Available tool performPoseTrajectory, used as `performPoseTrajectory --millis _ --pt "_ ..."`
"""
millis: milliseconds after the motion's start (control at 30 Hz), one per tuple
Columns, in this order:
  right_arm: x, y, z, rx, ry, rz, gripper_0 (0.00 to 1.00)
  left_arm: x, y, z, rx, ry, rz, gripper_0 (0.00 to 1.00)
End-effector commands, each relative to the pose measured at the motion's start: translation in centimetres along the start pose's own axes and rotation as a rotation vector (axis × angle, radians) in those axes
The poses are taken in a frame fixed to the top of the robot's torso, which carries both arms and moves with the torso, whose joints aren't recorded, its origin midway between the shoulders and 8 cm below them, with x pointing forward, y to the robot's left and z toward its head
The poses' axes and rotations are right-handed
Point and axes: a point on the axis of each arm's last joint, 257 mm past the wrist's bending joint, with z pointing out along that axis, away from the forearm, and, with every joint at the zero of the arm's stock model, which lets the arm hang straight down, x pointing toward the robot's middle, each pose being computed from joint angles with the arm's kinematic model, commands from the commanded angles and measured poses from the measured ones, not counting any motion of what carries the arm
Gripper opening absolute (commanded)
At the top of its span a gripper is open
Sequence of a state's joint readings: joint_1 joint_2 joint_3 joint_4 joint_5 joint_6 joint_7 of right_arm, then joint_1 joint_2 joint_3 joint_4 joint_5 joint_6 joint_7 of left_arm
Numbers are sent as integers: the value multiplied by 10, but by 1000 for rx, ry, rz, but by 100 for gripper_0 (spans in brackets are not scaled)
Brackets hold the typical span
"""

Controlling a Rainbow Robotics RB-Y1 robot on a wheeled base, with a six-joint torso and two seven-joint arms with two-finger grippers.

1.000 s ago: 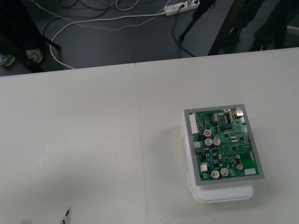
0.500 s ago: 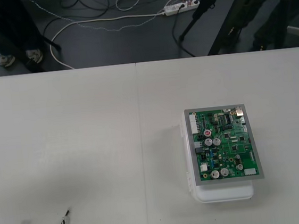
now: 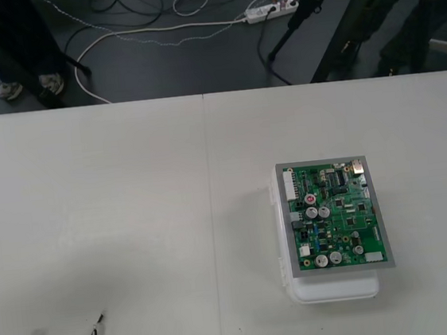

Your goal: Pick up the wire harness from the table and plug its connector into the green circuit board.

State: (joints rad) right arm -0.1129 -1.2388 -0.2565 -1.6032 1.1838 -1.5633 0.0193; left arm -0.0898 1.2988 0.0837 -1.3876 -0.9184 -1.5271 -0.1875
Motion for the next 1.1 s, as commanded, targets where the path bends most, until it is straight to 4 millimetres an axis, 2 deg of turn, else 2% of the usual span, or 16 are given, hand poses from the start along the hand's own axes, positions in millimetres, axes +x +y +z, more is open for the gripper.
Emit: performPoseTrajectory --millis 33,433,833,1033,1100 --pt "15 16 12 -11 -3 5 100 10 -13 -5 44 45 7 100" --pt "9 16 14 -7 -28 3 100 46 -20 -9 85 177 156 100" --pt "-10 8 7 47 -211 84 100 84 -50 3 215 275 246 100" --pt "-14 6 5 65 -254 79 100 100 -57 6 261 325 331 100" --pt "-22 4 3 71 -286 71 100 107 -59 8 278 340 364 100"
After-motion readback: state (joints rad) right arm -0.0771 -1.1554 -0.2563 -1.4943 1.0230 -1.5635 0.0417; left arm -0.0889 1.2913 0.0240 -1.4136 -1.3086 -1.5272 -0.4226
